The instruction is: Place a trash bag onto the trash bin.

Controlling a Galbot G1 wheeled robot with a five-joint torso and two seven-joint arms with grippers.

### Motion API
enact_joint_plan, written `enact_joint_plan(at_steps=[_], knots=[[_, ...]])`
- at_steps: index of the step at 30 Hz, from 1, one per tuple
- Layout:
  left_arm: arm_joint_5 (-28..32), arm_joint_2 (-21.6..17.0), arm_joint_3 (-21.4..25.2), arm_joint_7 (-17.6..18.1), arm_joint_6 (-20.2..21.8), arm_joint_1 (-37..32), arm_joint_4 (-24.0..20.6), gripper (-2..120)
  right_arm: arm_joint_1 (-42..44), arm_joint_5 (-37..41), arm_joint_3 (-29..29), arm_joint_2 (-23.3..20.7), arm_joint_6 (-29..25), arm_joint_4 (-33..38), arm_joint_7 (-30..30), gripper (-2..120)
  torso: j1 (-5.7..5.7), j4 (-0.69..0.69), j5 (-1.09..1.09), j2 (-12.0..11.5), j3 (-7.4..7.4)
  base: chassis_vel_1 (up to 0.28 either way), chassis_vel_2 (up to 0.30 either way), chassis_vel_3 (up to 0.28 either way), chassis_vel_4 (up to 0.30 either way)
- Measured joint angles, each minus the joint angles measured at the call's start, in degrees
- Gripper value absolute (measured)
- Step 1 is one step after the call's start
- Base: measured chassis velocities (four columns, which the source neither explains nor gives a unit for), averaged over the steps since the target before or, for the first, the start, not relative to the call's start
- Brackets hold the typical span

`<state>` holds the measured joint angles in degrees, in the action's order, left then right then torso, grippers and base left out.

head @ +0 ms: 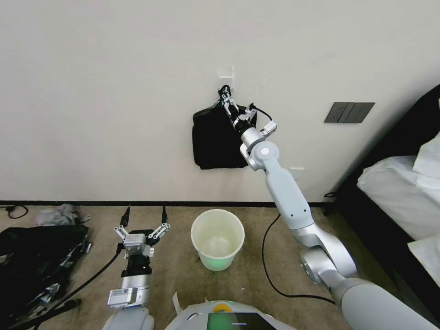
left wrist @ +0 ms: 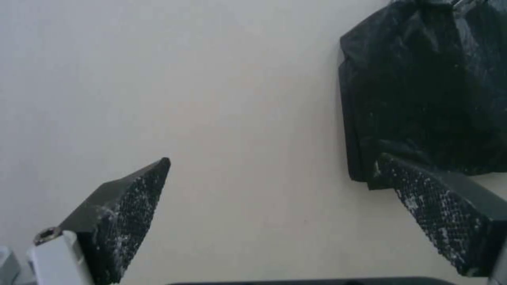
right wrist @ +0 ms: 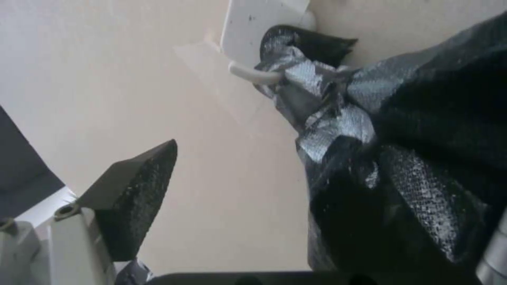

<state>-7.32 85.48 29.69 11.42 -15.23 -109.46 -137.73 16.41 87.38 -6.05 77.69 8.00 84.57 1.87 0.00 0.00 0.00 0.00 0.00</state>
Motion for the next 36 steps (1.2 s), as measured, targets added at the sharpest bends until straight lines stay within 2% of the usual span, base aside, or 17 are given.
enact_joint_plan(at_steps=[6,11,15,17,19,20,23,28,30,36], knots=[[0.0,0.0,0.0,0.0,0.0,0.0,0.0,100,-0.5,0.0,-0.1,0.0,0.0,-0.5,-0.1,93,0.00,0.00,0.00,0.0,0.00,0.000,0.000,0.000,0.000],[-0.1,0.0,0.0,0.0,0.0,-0.1,-0.1,100,-1.0,0.1,-0.1,0.1,-0.1,-1.2,-0.1,87,0.00,0.00,0.00,0.0,0.00,0.000,0.000,0.000,0.000],[-0.1,0.0,0.0,0.0,0.0,-0.1,-0.1,100,-1.1,0.0,-0.1,0.3,-0.1,-1.6,-0.2,75,0.00,0.00,0.00,0.0,0.00,0.000,0.000,0.000,0.000],[-0.1,0.0,0.0,0.0,0.0,-0.1,-0.1,100,-1.1,0.0,-0.1,0.3,-0.1,-1.6,-0.2,73,0.00,0.00,0.00,0.0,0.00,0.000,0.000,0.000,0.000],[-0.1,0.0,0.1,0.0,0.0,-0.2,-0.1,100,-1.1,0.0,0.0,0.4,-0.1,-1.6,-0.2,63,0.00,0.00,0.00,0.0,0.00,0.000,0.000,0.000,0.000],[-0.1,0.0,0.1,0.0,0.0,-0.2,-0.1,100,-1.1,0.0,0.0,0.4,-0.1,-1.6,-0.2,63,0.00,0.00,0.00,0.0,0.00,0.000,0.000,0.000,0.000],[-0.1,0.0,0.1,0.0,0.0,-0.2,-0.2,100,-1.1,0.1,0.1,0.4,-0.2,-1.6,-0.2,48,0.00,0.00,0.00,0.0,0.00,0.000,0.000,0.000,0.000],[-0.1,-0.1,0.1,0.0,0.0,-0.1,-0.2,100,-1.1,0.1,0.2,0.2,-0.3,-1.8,-0.3,43,0.00,0.00,0.00,0.0,0.00,0.000,0.000,0.000,0.000],[-0.1,-0.2,0.2,0.0,0.1,0.0,-0.3,100,-1.1,0.2,0.1,0.1,-0.3,-2.0,-0.3,35,0.00,0.00,0.00,0.0,0.00,0.000,0.000,0.000,0.000],[-0.1,-0.1,0.1,-0.1,0.2,-0.2,-0.7,100,-1.2,0.3,0.1,0.1,-0.4,-2.2,-0.3,22,0.00,0.00,0.00,0.0,0.00,0.000,0.000,0.000,0.000]])
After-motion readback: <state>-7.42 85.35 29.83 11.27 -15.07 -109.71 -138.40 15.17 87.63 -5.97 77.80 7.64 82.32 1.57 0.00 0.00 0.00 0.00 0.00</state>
